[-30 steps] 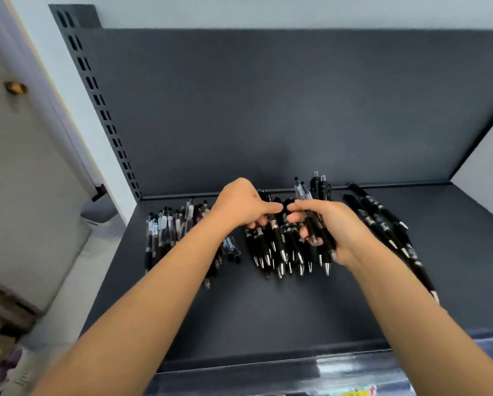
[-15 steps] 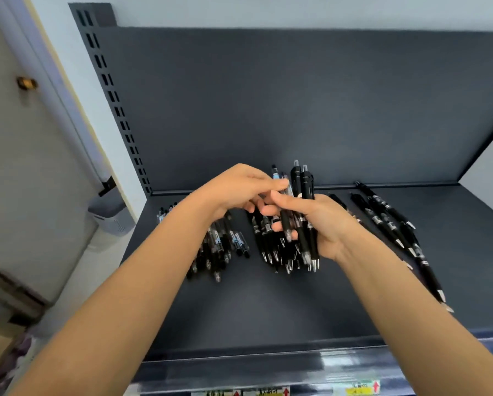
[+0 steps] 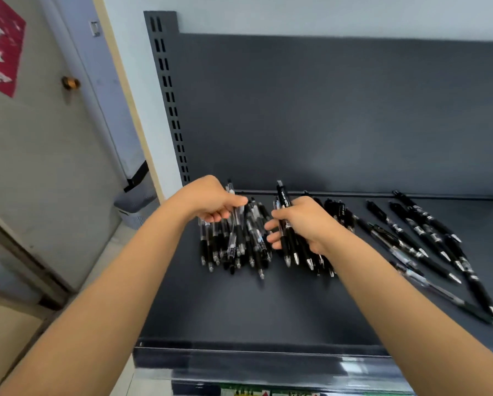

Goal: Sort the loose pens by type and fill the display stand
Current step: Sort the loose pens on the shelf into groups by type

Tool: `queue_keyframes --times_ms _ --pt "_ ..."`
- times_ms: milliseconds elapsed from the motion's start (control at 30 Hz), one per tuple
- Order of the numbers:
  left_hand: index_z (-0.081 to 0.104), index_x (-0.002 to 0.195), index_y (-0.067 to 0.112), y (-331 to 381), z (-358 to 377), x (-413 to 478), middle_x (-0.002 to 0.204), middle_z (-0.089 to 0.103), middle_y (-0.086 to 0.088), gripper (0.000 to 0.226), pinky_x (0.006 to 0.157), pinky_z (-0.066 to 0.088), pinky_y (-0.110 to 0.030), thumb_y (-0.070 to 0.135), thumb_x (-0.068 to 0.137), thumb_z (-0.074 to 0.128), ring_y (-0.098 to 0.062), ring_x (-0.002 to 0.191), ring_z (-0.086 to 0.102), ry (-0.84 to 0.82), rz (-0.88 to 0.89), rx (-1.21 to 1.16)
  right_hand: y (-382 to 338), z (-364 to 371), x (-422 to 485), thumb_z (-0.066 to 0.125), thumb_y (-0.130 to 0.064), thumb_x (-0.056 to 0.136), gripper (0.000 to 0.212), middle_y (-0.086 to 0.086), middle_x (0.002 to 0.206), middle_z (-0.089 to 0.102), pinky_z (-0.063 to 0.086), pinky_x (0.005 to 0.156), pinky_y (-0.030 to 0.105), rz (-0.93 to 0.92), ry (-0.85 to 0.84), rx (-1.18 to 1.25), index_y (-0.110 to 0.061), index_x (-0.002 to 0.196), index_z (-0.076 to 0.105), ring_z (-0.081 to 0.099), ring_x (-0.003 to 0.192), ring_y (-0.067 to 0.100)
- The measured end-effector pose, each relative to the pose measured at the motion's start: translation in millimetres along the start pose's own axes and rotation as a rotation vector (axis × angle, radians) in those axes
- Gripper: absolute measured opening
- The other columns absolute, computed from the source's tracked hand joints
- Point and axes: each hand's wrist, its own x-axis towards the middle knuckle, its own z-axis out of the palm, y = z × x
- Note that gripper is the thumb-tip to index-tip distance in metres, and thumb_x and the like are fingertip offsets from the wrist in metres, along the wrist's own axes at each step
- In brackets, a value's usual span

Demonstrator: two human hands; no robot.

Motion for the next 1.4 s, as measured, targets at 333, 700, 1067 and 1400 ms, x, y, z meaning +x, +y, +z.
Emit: queue_keyframes --times_ms 333,700,1067,1400 --pt "0.054 0.046 0.012 -7 22 14 0.041 0.047 0.001 0.057 0.057 0.041 -0.026 0.057 0.077 0.070 -0.015 0.042 0.043 0.125 0.136 0.270 -7 4 9 0.056 -0.011 0.095 0.029 0.018 0.089 0.063 0.055 0.056 0.037 -0.029 0.052 -0.223 0.008 0.116 0.052 0.061 0.062 0.029" --pt "0.064 0.070 0.012 2 25 12 0.062 0.064 -0.002 0.041 0.058 0.046 -0.027 0.051 0.083 0.066 -0.008 0.049 0.051 0.221 0.341 0.171 -5 -11 -1 0.062 -0.013 0.092 0.013 0.014 0.088 0.068 0.060 0.056 0.032 -0.039 0.016 0.048 -0.001 0.098 0.061 0.067 0.061 0.021" --pt "0.071 0.096 0.009 64 77 -1 0.071 0.069 0.005 0.031 0.053 0.050 -0.020 0.038 0.086 0.069 -0.008 0.056 0.060 -0.074 0.361 -0.211 0 -77 -36 0.046 0.004 0.092 0.022 0.021 0.096 0.071 0.060 0.071 0.035 -0.116 -0.252 0.416 0.010 0.110 0.058 0.072 0.083 0.027" --pt "0.070 0.078 0.015 112 121 0 0.072 0.067 0.004 0.009 0.066 0.051 -0.024 0.020 0.078 0.078 -0.009 0.064 0.058 0.158 0.189 -0.325 18 -151 -26 0.068 0.003 0.082 0.021 0.015 0.090 0.068 0.060 0.062 0.029 -0.185 -0.020 0.143 0.003 0.103 0.064 0.068 0.072 0.021"
